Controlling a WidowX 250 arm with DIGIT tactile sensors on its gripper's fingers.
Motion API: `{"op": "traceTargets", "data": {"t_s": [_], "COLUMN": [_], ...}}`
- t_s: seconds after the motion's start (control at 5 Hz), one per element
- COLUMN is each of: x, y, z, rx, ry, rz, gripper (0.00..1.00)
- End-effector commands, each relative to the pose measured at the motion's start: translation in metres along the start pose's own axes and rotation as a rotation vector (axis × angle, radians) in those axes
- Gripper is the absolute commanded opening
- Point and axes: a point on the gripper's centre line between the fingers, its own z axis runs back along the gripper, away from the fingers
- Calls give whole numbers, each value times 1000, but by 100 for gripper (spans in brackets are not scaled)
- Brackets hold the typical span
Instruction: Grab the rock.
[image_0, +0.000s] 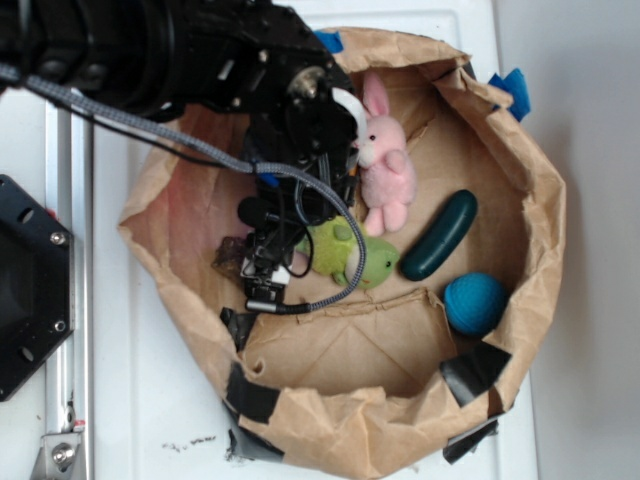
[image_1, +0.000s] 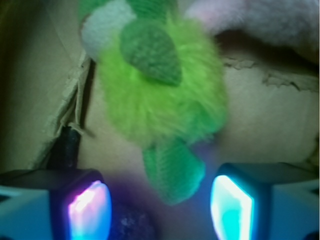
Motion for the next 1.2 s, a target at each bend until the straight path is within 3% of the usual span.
{"op": "traceTargets", "data": {"t_s": [0.0, 0.2, 0.4, 0.8, 1.0], "x": [-7, 2, 4, -13, -18], "y": [-11, -3, -9, -35, -36], "z": [5, 37, 58, 21, 11], "rx": [6, 13, -10, -25, -38], "ry": [-8, -91, -139, -33, 2], "rz": [-26, 14, 22, -79, -79], "gripper": [9, 100, 100, 100, 100]}}
